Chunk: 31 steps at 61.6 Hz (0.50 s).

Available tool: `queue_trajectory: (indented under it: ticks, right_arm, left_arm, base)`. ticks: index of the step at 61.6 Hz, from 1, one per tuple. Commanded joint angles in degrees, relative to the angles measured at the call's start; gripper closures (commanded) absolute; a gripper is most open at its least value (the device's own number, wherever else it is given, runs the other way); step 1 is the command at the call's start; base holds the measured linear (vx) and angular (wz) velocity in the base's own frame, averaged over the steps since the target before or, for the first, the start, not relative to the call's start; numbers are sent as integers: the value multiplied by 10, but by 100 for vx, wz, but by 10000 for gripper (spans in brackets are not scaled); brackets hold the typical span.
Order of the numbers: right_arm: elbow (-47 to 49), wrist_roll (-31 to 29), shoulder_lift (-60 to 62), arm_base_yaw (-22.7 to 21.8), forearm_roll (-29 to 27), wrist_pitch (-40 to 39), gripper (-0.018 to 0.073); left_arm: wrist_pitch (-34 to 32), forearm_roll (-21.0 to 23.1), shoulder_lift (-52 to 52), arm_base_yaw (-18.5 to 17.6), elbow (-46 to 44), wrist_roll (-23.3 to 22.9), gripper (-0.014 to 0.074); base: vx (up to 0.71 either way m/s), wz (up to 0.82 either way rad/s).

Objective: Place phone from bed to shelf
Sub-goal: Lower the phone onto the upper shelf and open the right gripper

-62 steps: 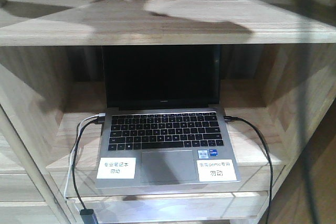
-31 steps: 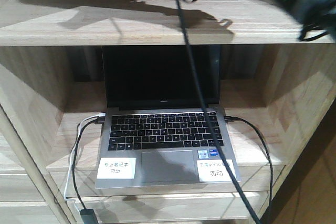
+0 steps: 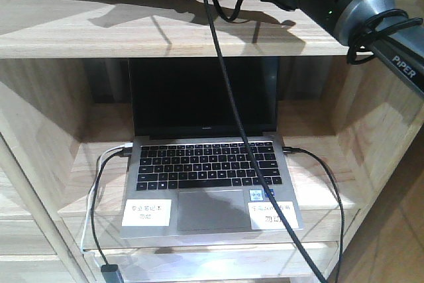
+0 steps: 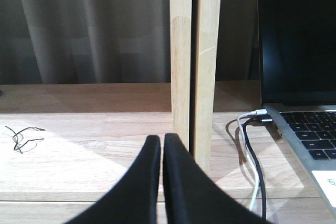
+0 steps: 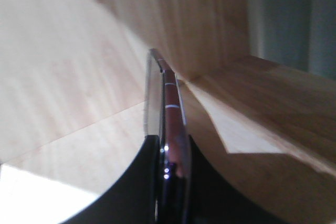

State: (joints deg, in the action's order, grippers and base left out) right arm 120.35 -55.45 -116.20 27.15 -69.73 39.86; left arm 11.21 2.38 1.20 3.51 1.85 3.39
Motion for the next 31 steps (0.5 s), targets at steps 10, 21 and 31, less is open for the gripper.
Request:
queue_trajectory:
  ticks: [10,21,31]
  right_arm:
    - [19,-12,31,-2,-25,-29,517]
    - [19,-12,31,-2,-25,-32,387]
    - [19,-12,31,-2,-25,-34,155]
  left_arm:
    - [-40,6,3,1,4,0,595]
    - [-40,6,3,1,4,0,595]
    - [-40,6,3,1,4,0,595]
  base:
    - [0,0]
    - [0,0]
    - [0,0]
